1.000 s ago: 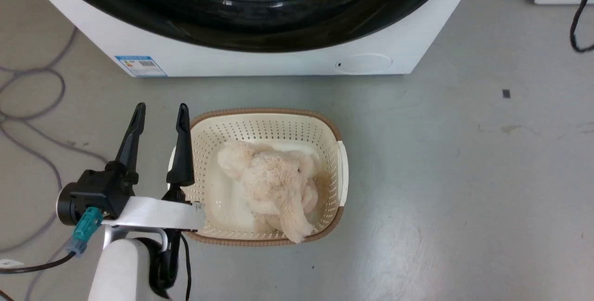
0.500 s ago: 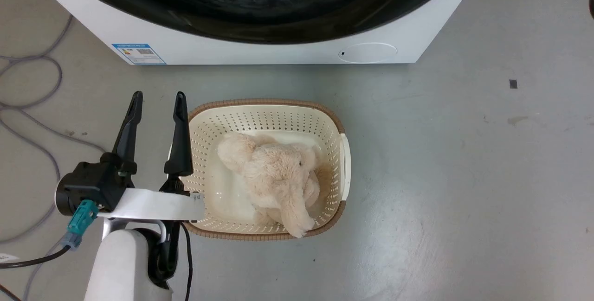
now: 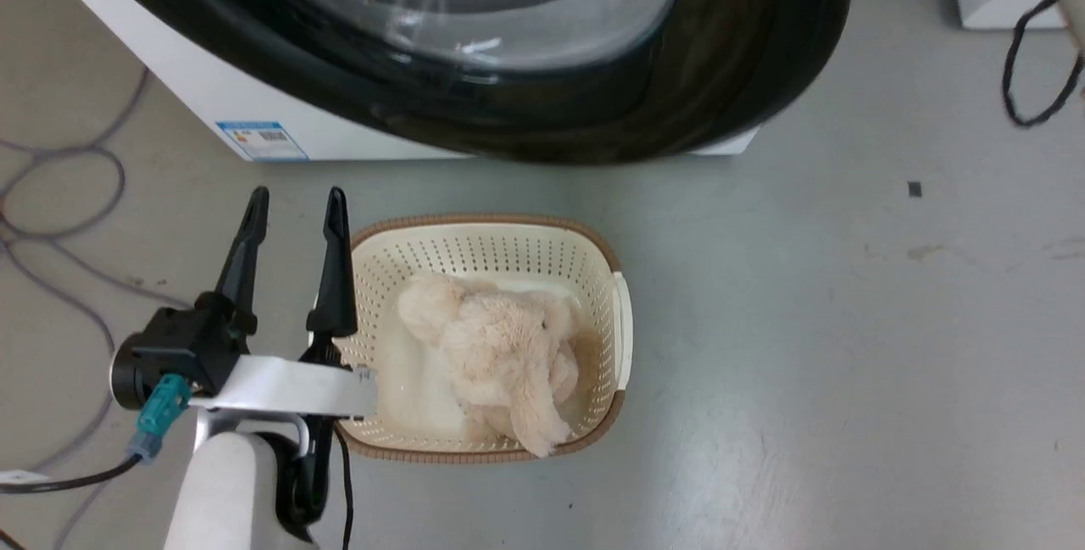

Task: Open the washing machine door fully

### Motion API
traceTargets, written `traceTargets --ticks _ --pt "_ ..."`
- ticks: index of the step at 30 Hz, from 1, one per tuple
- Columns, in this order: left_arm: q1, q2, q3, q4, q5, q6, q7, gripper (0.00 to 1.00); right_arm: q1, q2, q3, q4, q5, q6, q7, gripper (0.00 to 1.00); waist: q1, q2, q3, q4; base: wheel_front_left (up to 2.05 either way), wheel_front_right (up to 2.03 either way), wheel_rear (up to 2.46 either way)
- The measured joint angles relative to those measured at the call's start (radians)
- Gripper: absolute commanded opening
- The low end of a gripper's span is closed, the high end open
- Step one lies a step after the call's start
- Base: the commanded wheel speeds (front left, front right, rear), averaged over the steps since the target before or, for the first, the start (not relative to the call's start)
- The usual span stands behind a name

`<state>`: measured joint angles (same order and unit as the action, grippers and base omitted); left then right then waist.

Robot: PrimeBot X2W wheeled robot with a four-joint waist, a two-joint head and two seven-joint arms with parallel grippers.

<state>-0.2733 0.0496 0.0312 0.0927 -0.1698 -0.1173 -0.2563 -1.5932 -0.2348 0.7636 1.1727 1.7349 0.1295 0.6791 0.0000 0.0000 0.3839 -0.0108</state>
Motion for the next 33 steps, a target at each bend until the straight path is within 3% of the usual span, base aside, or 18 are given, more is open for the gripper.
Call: traceTargets --ticks 33 --pt "0.246 0.000 -0.038 0.096 0.036 0.008 0.000 1.00 0.526 -0.017 0.073 -0.343 0.112 0.000 0.147 0.00 -0.0002 0.0000 -0.337 0.019 0.00 0.00 0.00"
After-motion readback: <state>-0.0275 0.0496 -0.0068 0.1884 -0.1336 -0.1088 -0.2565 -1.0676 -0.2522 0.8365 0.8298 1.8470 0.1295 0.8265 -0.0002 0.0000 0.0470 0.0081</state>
